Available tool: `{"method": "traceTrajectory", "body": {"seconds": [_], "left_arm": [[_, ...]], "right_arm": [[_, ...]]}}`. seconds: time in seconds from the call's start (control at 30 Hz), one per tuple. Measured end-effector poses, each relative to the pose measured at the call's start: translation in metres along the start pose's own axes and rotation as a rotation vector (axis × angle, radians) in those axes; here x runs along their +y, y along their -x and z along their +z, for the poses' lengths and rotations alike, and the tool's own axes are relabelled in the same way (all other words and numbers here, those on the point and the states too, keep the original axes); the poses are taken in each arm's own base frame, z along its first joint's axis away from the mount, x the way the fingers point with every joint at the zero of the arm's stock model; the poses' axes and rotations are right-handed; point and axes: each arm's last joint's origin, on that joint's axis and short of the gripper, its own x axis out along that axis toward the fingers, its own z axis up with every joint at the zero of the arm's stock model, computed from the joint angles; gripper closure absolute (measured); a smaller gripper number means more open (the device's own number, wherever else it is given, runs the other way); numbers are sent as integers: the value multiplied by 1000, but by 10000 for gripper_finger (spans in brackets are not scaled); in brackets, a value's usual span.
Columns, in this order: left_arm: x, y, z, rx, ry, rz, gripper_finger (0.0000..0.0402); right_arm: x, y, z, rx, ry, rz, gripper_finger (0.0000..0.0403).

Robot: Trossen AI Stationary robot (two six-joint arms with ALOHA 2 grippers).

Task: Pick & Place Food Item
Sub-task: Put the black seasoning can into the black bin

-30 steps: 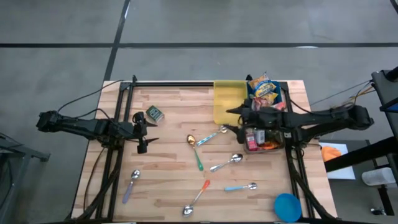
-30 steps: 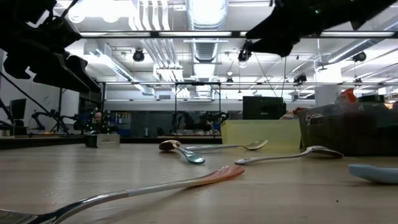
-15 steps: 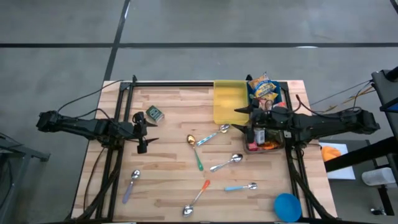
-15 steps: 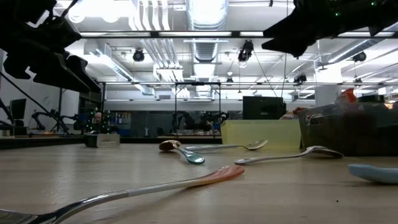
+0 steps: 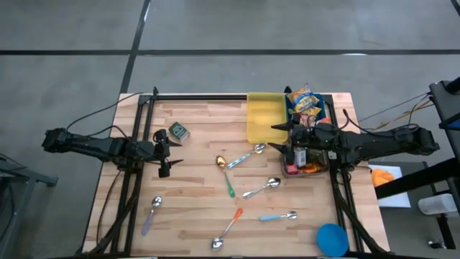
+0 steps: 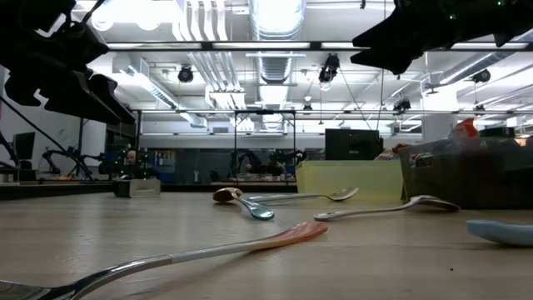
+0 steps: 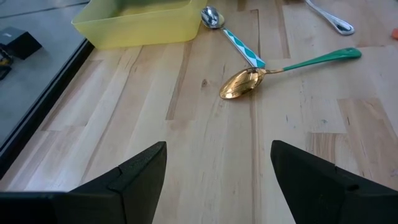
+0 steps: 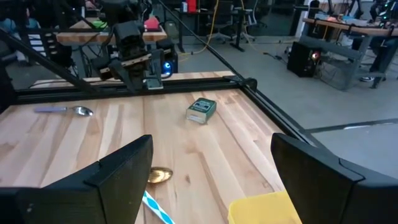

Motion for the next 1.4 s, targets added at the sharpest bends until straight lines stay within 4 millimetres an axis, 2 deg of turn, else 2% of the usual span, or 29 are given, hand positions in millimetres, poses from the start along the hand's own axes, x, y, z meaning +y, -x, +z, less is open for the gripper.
{"method": "traceTrajectory", "body": {"seconds": [0.93, 1.1, 1.2, 1.33, 1.4], "left_arm": [[0, 0, 0, 0, 1, 0, 112], [1, 0, 0, 4, -210, 32, 112], [1, 0, 0, 1, -231, 40, 112], [2, 0, 7, -58, -145, 76, 112], [2, 1, 11, -110, 14, 65, 112]], "right_arm": [[0, 0, 1, -3, -1, -1, 78], [0, 0, 1, -3, -1, -1, 78], [0, 0, 1, -3, -1, -1, 78], [0, 0, 1, -3, 0, -1, 78], [0, 0, 1, -3, 0, -1, 78]]}}
